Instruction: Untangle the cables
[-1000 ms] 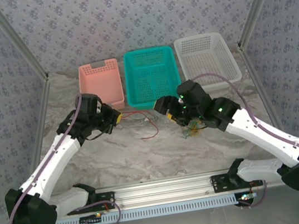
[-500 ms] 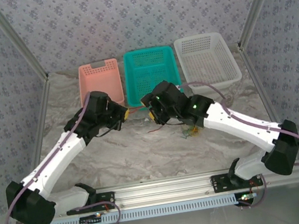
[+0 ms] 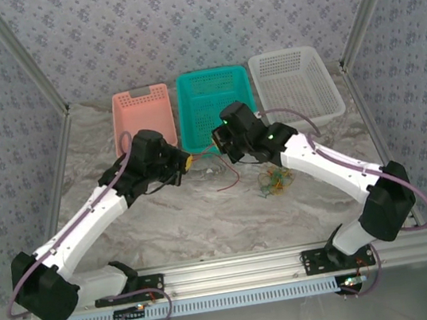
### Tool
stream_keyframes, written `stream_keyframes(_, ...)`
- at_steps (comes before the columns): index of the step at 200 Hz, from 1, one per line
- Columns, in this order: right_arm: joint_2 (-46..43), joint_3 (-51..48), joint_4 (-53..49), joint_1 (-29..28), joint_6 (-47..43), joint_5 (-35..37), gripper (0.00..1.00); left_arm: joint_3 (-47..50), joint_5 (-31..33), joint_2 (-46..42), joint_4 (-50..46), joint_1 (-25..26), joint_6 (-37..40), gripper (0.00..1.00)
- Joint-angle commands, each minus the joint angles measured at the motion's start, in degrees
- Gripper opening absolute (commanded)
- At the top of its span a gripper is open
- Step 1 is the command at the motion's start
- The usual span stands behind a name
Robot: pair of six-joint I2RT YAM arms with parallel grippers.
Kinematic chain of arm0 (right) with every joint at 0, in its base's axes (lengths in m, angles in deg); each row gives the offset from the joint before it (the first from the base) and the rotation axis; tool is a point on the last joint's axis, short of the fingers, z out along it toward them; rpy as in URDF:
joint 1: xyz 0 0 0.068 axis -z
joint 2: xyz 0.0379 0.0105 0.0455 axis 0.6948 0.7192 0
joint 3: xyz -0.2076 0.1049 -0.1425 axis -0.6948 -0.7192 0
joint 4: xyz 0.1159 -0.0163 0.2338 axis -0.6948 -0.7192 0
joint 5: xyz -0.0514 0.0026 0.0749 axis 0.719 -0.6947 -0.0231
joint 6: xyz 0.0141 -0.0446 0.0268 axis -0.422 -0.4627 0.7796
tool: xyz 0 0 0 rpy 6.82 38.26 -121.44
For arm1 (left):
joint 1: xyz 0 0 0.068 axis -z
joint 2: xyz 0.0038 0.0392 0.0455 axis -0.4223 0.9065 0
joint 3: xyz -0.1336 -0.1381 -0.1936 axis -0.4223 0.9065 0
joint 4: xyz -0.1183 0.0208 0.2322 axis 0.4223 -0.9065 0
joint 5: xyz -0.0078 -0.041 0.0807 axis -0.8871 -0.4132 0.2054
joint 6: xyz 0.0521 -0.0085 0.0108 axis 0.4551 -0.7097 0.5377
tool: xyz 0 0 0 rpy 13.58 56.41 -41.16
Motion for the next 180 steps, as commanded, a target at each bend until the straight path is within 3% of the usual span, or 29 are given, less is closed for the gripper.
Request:
stream_keyframes(1,-0.1,3.4,0.2,1.3,-5.8,-0.2,0.00,-1.7,-0.6,0.3,0.8,0.6,-1.0,0.01)
stream_keyframes(7,0.1,4.6,-0.2,1.5,-8.4,-0.4,0.00,-1.7,-0.5,0.3,0.8,0.6,-0.6,0.09)
stream_keyframes(28,0.6,9.1,-3.2,2.7,-15.0,-4.1,0.00,-1.5,-1.3,0.0,0.5,-0.4,0.9,0.56)
stream_keyframes(44,0.8,11.1,-6.2,3.8,-17.6,-7.1,0.00,-2.4,-1.9,-0.3,-1.7,-2.0,3.9,0.73)
stream_keyframes(119,-0.5,15.7,-10.2,8.1,-23.2,-13.6,0.00,-0.1,-0.1,-5.4,-13.4,-4.2,17.1,0.75)
stream_keyframes(180,3.1,31.4,-20.2,9.9,-29.2,-15.0,0.00,0.9,2.5,-7.3,-15.7,-4.3,20.6,0.73)
